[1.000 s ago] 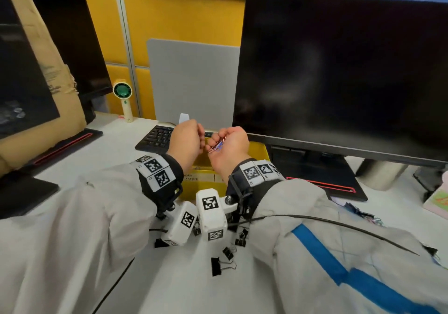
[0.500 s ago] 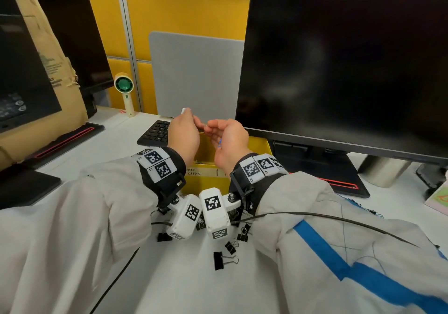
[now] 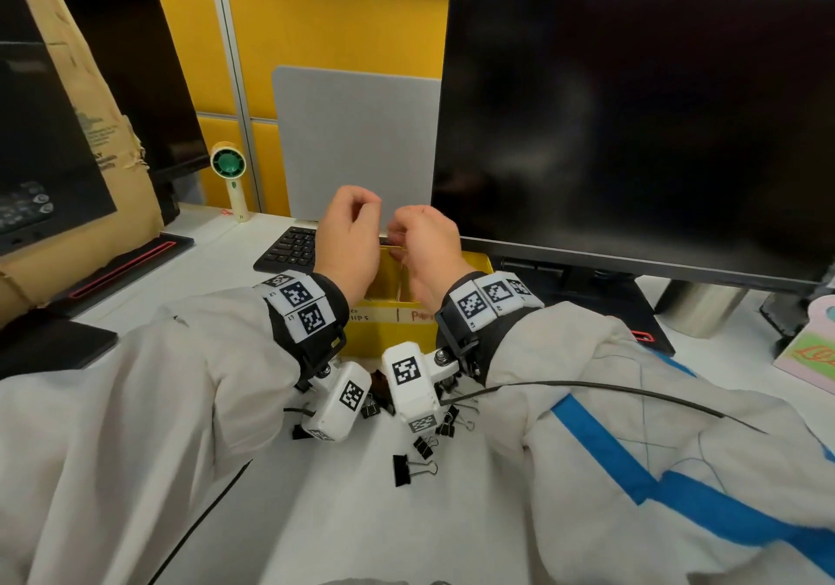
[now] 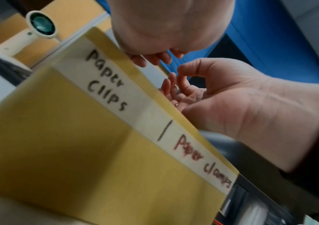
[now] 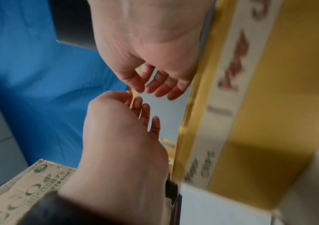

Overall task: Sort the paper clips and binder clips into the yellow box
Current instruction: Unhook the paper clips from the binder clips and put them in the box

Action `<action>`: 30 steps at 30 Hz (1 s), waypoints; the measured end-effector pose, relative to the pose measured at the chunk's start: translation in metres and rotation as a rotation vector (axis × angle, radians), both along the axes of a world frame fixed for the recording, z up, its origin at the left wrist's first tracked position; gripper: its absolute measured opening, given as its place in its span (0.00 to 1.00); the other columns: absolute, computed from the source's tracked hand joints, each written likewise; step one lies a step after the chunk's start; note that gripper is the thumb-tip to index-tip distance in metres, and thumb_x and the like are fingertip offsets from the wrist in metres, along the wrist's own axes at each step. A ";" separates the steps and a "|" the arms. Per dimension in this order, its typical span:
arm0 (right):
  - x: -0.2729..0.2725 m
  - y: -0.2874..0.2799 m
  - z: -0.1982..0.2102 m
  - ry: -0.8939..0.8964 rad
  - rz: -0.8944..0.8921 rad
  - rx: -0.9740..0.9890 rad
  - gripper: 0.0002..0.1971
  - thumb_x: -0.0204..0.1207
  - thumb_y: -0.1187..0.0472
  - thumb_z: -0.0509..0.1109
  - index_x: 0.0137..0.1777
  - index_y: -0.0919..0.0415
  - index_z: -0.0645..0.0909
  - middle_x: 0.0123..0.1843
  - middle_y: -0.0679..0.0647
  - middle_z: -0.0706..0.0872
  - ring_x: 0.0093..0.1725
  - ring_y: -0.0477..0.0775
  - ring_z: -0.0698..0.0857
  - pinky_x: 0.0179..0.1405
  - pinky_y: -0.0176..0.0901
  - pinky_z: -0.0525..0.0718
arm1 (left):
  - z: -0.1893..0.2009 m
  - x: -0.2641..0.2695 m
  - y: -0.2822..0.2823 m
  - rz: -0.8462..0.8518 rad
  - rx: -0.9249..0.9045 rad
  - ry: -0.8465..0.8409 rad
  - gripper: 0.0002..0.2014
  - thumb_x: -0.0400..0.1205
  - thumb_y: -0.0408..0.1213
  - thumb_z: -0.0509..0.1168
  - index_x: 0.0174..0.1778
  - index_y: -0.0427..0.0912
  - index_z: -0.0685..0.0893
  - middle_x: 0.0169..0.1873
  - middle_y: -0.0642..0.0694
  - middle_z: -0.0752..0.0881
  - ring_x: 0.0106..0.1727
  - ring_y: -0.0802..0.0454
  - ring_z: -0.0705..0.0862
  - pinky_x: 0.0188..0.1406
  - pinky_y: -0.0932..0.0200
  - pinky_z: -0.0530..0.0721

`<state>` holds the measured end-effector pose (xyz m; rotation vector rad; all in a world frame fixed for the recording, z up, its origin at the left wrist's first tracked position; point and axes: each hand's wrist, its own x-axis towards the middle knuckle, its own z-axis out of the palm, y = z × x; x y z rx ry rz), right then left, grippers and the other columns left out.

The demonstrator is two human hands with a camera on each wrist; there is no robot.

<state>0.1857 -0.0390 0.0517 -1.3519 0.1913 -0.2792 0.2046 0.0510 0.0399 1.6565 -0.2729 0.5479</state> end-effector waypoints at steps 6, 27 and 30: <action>-0.041 -0.062 0.021 0.059 0.044 -0.268 0.06 0.75 0.67 0.68 0.46 0.60 0.86 0.39 0.57 0.87 0.40 0.55 0.85 0.39 0.49 0.82 | 0.014 -0.039 -0.044 -0.228 0.146 -0.012 0.05 0.84 0.34 0.61 0.47 0.46 0.81 0.40 0.51 0.84 0.42 0.55 0.83 0.46 0.57 0.84; -0.172 -0.204 -0.044 0.510 0.147 -1.230 0.14 0.63 0.58 0.87 0.48 0.53 0.90 0.55 0.47 0.88 0.55 0.51 0.86 0.55 0.46 0.86 | -0.035 -0.113 -0.156 -0.481 1.361 0.124 0.12 0.74 0.40 0.78 0.53 0.52 0.89 0.54 0.52 0.87 0.50 0.54 0.84 0.44 0.63 0.80; -0.175 -0.211 -0.045 0.454 0.095 -1.192 0.06 0.68 0.62 0.84 0.43 0.53 0.91 0.56 0.48 0.89 0.61 0.50 0.86 0.59 0.46 0.85 | -0.029 -0.113 -0.153 -0.473 1.399 0.165 0.13 0.78 0.34 0.74 0.58 0.48 0.88 0.61 0.50 0.85 0.59 0.49 0.85 0.54 0.60 0.83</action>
